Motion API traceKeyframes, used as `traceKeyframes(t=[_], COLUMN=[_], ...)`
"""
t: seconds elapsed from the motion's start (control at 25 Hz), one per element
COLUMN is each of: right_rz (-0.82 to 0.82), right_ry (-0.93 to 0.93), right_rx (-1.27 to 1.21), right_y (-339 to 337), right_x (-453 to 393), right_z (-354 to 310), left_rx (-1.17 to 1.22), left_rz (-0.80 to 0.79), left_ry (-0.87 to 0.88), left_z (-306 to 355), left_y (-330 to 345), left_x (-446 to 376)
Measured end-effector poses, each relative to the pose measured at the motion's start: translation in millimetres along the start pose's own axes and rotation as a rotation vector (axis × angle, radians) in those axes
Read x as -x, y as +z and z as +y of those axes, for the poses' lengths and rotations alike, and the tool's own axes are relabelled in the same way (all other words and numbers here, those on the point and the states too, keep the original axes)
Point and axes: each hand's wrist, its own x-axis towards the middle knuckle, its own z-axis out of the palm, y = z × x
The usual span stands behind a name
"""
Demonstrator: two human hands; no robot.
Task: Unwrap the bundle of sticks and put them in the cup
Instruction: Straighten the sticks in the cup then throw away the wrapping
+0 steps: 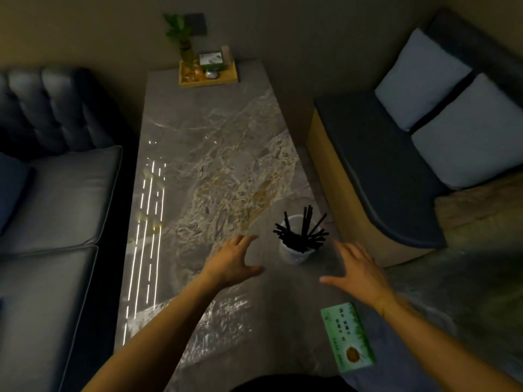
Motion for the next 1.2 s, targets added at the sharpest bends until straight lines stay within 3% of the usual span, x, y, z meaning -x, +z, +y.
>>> traceKeyframes(t=[0.2,0.4,0.56,0.76,0.88,1.04,1.2], right_rz=[-0.046,-0.085,-0.028,-0.068,0.0,0.125,0.183], right_ry=[-0.112,-0.199,-0.34,-0.38,-0.408,-0.43,-0.521], right_rx=[-0.21,-0.368,-0.29,-0.173,-0.232,-0.36,-0.135], right_y=[-13,-7,-5,-1,2,2,7], right_x=[-38,-76,-91,-97,-97,-97,-100], right_z=[-12,-14,-13,-15,-23,-29,-39], left_rx=[0.364,0.53,0.668,0.656,0.68,0.895,0.895], left_rz=[0.029,0.048,0.107,0.176,0.213,0.208,0.242], left_ry=[-0.036,-0.085,-0.135,-0.129,-0.139,-0.126,-0.121], left_z=[57,85,98,112,122,131,146], left_y=[-2,14,18,22,23,23,22], left_x=[-21,-29,-36,-42,-45,-46,-49])
